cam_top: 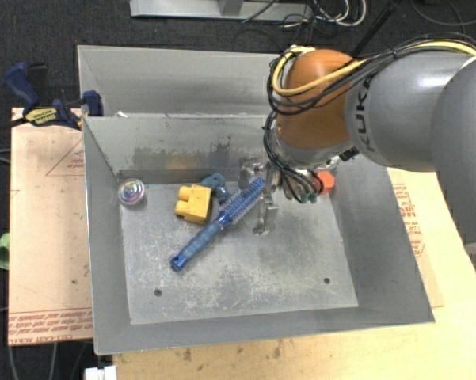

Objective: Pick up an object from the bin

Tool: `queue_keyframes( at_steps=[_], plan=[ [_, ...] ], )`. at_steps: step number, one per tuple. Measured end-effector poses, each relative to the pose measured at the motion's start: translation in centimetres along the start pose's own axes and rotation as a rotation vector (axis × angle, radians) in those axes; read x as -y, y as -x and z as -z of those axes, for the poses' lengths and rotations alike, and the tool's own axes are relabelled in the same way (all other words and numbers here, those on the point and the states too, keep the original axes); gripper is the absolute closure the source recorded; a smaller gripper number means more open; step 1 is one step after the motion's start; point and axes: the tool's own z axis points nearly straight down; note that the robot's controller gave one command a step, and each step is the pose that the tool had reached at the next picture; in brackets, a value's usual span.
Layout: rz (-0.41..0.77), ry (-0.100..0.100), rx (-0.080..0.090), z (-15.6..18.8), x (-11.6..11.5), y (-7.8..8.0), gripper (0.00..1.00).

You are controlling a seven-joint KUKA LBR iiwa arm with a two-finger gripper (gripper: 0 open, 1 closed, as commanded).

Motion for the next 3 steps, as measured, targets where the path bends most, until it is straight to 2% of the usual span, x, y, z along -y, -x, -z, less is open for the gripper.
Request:
queue_keyframes(
  at_steps=[1,2,3],
  plan=[
    [0.381,0.001,-0.004,-6.2,-0.7,0.4,0.00],
    [0.380,0.001,-0.003,-6.1,-0.6,0.4,1.00],
    [0.429,-0.004,0.006,6.7,0.6,0.4,1.00]
  ],
)
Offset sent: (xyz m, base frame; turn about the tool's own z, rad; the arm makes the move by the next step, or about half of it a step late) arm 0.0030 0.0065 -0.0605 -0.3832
